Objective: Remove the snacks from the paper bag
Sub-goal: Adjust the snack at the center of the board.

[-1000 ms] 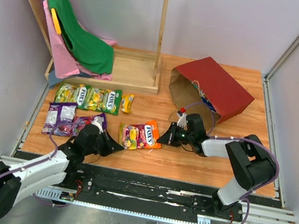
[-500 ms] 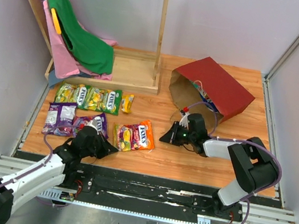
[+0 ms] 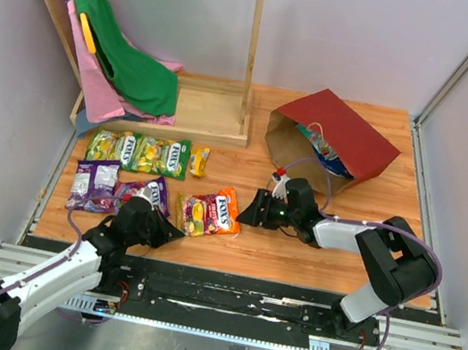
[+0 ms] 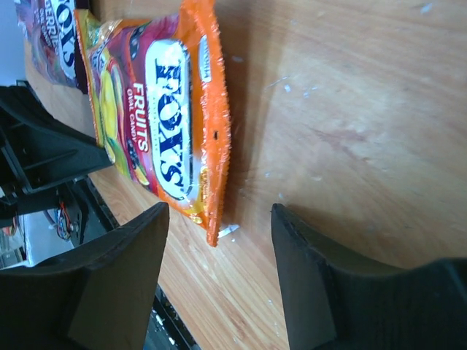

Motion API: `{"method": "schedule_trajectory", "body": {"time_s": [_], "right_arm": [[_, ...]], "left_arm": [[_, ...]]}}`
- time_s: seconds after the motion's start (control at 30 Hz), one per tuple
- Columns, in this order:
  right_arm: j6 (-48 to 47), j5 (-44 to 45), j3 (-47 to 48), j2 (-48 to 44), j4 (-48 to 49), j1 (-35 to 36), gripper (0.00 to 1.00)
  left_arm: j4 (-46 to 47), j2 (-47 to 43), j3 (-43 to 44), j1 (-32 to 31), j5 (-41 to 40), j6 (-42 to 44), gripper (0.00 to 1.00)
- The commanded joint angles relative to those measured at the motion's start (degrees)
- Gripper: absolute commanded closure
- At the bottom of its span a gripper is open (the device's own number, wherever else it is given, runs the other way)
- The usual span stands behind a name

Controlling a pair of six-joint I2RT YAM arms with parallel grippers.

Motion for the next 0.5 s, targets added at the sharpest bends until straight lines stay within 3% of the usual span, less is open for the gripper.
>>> {"method": "schedule_trajectory", "body": {"time_s": [0.0,0.27,0.47], "right_arm": [[1.01,0.98,1.19,2.35,2.3,2.87,0.42],[4.32,-1.12,1.62,8.4,8.66,5.47,0.48],[6.87,-2.22,1.24,11.3,12.65,6.19,0.62]], "left_arm": [[0.15,0.53,-0.52,0.52,-0.27,1.2,1.0],[0.82,0.26,-1.0,0.5,0.21,1.19,0.99],[1.68,0.97,-1.4,0.56,0.59,1.28,0.99]]}}
